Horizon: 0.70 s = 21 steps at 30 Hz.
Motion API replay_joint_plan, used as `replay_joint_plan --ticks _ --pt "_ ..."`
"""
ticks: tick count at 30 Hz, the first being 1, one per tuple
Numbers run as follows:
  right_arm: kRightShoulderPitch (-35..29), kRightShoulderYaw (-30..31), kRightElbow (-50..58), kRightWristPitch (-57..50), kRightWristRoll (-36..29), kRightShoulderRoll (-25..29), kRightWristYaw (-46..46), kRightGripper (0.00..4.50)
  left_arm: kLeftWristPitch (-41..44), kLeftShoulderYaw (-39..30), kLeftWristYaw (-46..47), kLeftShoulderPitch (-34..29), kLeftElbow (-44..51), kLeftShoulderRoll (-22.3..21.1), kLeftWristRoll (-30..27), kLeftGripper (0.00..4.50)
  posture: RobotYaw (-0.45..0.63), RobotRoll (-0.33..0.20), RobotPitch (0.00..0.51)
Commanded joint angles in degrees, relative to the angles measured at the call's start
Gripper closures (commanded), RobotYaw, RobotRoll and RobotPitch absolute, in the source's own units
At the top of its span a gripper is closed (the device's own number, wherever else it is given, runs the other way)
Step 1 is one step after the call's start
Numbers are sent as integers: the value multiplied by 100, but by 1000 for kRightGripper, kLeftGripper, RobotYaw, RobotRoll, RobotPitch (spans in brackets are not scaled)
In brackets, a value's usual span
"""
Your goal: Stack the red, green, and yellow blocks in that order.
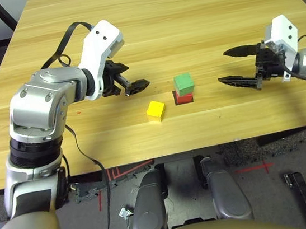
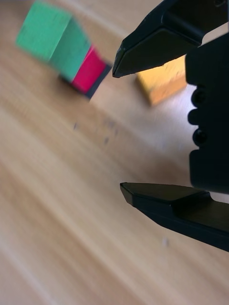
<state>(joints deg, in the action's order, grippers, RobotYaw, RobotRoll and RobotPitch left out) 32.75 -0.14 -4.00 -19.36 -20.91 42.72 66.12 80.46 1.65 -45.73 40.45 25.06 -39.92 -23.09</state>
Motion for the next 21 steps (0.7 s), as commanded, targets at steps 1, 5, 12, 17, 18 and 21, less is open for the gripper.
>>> replay_joint_plan --ticks 1,5,12,17,18,21 --pt "65 108 -129 86 98 -38 48 0 55 108 -382 -114 367 -250 -605 13 284 94 212" --pt "118 116 -166 95 105 -61 72 0 -177 119 -271 -294 521 -363 -738 13 284 95 213" --pt "108 149 -202 114 103 -120 91 0 47 248 199 -583 731 -505 -793 13 300 100 217" --pt "183 194 -321 173 136 -196 98 0 633 505 793 -450 686 -407 -685 13 307 103 219" --pt "182 201 -340 189 137 -207 99 0 765 553 879 -418 690 -374 -684 13 307 103 219" --pt "167 211 -364 217 139 -226 98 0 1021 574 990 -352 713 -266 -785 13 309 106 222"
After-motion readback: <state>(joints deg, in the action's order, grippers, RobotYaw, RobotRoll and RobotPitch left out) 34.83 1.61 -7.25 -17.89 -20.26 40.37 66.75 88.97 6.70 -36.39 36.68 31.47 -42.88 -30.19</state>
